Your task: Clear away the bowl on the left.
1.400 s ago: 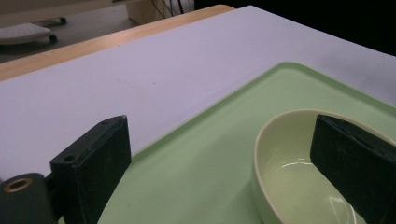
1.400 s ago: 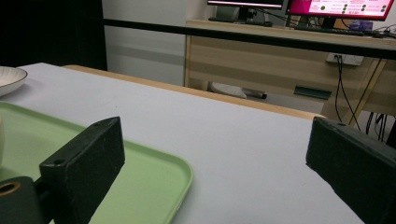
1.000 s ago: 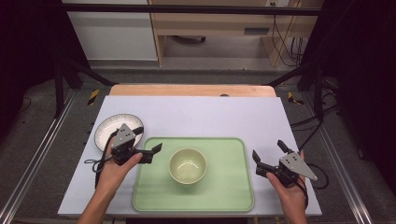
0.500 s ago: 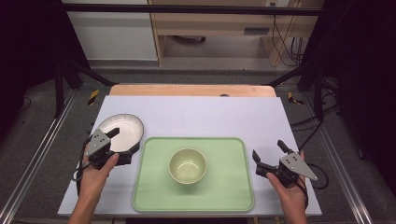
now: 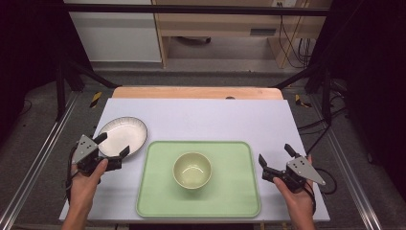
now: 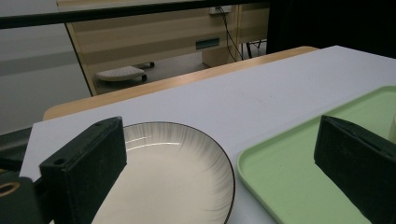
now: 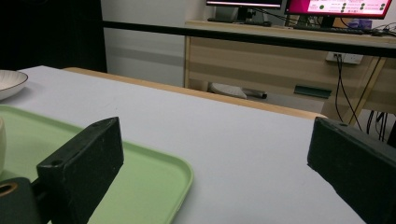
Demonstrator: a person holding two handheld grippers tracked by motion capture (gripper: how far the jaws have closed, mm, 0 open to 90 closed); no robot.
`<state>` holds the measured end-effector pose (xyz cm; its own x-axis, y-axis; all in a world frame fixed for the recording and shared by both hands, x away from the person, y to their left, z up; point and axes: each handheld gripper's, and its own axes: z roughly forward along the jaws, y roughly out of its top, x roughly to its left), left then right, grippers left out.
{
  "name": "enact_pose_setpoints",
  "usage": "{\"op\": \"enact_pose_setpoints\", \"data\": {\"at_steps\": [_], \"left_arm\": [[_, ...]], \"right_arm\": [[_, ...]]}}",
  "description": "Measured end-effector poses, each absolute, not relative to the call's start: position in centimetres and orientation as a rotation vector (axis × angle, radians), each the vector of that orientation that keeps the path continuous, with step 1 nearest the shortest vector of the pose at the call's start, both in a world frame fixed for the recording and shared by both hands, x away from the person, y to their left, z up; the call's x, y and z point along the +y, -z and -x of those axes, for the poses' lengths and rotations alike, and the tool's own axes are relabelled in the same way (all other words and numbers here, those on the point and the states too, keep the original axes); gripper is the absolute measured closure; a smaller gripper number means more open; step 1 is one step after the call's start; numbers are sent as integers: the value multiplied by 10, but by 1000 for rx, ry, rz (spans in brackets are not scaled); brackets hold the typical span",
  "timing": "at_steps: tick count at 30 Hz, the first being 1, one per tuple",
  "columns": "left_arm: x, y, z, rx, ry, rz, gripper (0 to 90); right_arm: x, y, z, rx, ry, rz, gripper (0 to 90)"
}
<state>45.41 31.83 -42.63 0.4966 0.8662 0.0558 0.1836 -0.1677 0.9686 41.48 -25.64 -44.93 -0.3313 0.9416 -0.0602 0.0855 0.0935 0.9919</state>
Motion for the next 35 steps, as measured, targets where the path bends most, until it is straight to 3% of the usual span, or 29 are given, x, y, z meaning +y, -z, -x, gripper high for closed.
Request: {"op": "enact_pose_setpoints", "data": {"at_steps": [20, 35], "left_arm": [[340, 444, -453, 835, -774, -1626, 15], [345, 448, -456, 871, -723, -1639, 16]], "right_arm": [[-256, 450, -415, 1572, -1339, -1048, 38], [-258, 452, -417, 1571, -1335, -1074, 37]]}}
